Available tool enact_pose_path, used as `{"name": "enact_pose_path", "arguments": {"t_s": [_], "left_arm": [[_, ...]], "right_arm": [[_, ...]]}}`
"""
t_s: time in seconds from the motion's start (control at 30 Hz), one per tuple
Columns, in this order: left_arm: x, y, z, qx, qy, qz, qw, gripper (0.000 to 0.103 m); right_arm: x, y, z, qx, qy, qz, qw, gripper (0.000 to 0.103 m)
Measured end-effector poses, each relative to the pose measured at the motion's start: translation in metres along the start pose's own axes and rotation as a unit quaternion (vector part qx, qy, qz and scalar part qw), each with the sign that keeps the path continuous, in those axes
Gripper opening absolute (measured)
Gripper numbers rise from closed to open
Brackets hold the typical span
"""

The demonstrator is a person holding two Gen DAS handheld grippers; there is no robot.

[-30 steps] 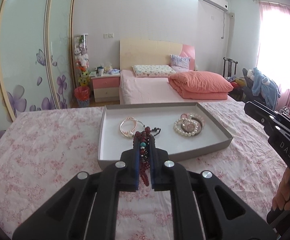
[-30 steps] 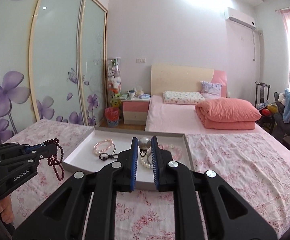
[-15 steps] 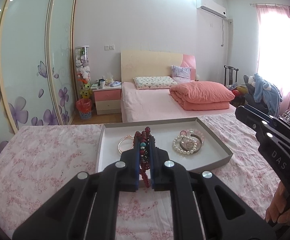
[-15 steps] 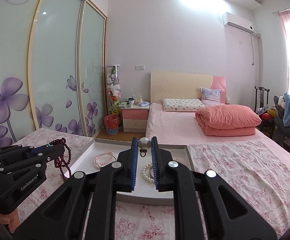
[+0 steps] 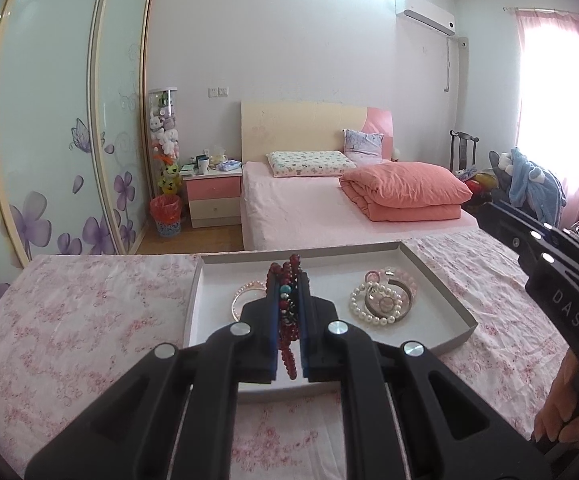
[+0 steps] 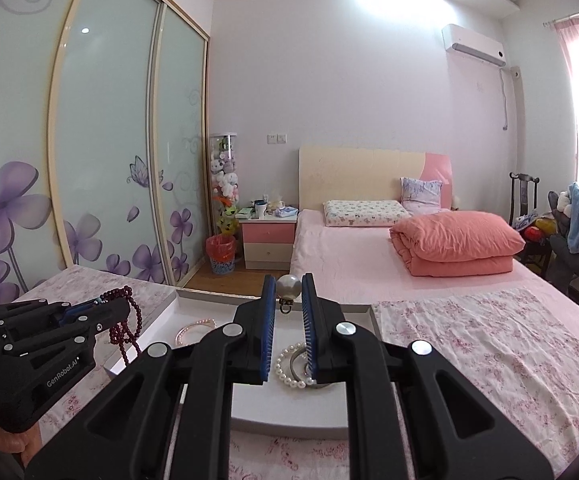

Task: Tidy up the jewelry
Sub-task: 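Lift the necklace and earring and carry both over the white tray, then open both tools to drop the necklace and earring into the tray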

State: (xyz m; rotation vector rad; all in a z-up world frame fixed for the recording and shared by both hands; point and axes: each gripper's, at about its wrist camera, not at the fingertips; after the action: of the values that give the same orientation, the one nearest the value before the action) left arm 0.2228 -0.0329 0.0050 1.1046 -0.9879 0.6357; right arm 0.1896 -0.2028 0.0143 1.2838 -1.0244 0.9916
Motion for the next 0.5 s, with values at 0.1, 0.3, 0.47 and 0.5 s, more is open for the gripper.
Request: {"name": "enact_pose_path", "arguments": {"t_s": [0.1,0.3,0.47,0.5], "left_arm": [[0.004,-0.017,-0.009,-0.013,0.012,-0.010,0.9998,0.009],[0.008,-0.063,-0.027,-0.031,0.044,-0.047,0.9974,0.009],[0.005,-0.086,-0.033,-0.039,0.064,-0.063,0.9952,0.009],[0.005,-0.089,-0.033,-0.041,0.065,-0.066,0.9949,0.010]], "right_arm": [[-0.002,-0.026,0.004,0.011,-0.013,-0.032,0.999,0.014],[-0.015,-0.076,0.007,0.027,-0.034,-0.103,0.994,0.014],[-0.025,-0.093,0.008,0.034,-0.048,-0.134,0.989,0.014],[-0.026,-0.094,0.007,0.036,-0.049,-0.138,0.989,0.014]]}}
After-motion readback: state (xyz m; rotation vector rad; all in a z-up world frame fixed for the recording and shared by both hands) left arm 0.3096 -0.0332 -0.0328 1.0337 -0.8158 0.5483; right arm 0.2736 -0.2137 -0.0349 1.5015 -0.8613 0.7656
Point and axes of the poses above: each gripper's, at about its wrist camera, not at the fingertips, and y roughly against the way its jaws point, z to its right, x to its top, and after that the axes turned 12 degrees about -x, right-handed
